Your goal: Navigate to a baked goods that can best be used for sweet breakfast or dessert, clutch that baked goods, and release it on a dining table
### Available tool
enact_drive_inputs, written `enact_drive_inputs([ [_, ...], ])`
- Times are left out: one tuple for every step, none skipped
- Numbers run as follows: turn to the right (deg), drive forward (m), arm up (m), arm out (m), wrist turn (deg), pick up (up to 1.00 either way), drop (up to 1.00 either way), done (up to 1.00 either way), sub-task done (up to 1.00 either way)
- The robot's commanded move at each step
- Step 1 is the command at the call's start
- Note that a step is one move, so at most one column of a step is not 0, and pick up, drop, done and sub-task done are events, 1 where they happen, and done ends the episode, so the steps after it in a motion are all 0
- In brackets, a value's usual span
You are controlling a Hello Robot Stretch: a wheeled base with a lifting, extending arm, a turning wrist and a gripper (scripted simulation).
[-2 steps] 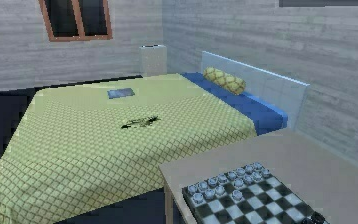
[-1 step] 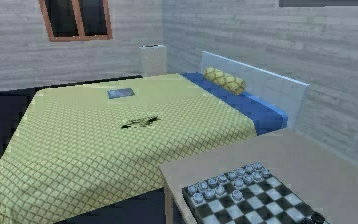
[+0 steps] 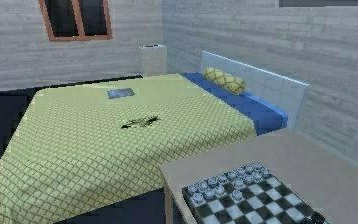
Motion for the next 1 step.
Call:
enact_drive_inputs([
  [0.0, 0.0, -0.04, 0.0, 0.0, 0.0, 0.0, 0.0, 0.0],
])
